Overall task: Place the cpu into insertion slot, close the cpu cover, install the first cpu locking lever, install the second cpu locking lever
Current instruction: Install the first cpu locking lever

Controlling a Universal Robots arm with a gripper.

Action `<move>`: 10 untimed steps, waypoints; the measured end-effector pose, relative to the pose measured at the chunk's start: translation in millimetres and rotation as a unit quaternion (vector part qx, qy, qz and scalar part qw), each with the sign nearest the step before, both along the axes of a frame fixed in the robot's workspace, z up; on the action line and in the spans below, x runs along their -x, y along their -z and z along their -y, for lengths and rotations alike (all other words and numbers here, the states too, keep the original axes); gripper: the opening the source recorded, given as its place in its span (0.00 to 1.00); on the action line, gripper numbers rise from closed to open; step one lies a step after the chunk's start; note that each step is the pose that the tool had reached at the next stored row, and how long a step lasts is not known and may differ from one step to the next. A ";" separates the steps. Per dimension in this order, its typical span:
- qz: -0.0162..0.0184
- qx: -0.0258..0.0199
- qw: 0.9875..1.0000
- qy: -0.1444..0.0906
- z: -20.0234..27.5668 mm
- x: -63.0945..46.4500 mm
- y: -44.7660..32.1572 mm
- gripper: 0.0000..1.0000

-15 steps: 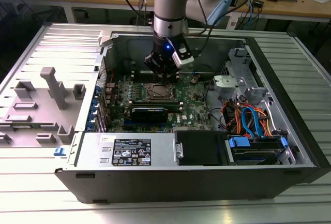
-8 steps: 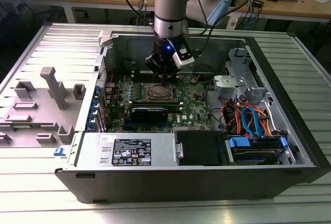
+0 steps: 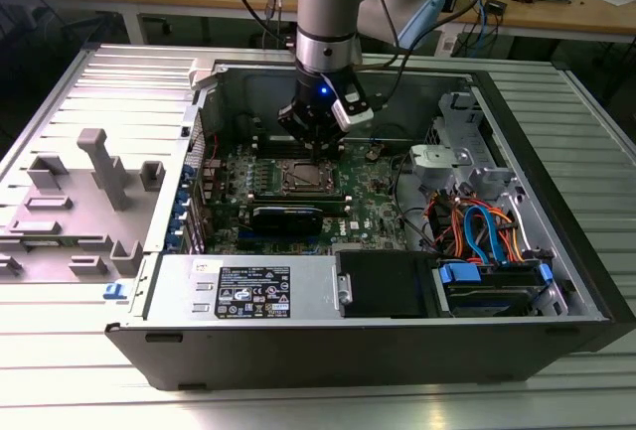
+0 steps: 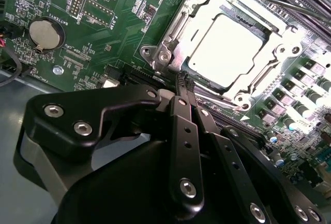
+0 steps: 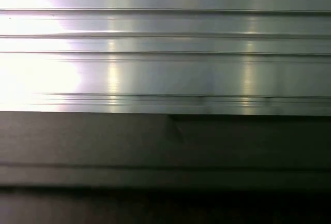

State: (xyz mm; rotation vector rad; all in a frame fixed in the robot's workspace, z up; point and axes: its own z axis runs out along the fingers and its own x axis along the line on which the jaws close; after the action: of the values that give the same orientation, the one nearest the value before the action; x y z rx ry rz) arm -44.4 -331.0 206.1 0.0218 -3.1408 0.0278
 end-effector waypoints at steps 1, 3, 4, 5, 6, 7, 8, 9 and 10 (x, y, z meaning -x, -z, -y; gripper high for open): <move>0.000 0.000 1.000 0.000 -0.2 0.0 0.0 0.11; 0.000 0.000 1.000 0.000 -1.7 0.0 0.0 0.11; 0.000 0.000 1.000 0.000 -1.8 0.0 0.0 0.11; 0.000 0.000 1.000 0.000 -1.9 0.0 0.1 0.11; 0.000 0.000 1.000 0.000 -1.9 0.0 0.0 0.11; 0.000 0.000 1.000 0.000 -1.9 0.1 0.0 0.11; 0.000 0.000 1.000 0.000 -1.9 0.0 0.0 0.11; 0.000 0.000 1.000 0.000 -1.9 0.1 0.0 0.11; 0.000 0.000 1.000 0.000 -1.9 0.0 0.0 0.11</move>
State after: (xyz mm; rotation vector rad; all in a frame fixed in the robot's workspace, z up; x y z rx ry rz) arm -44.5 -329.1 206.1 0.0216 -3.1408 0.0277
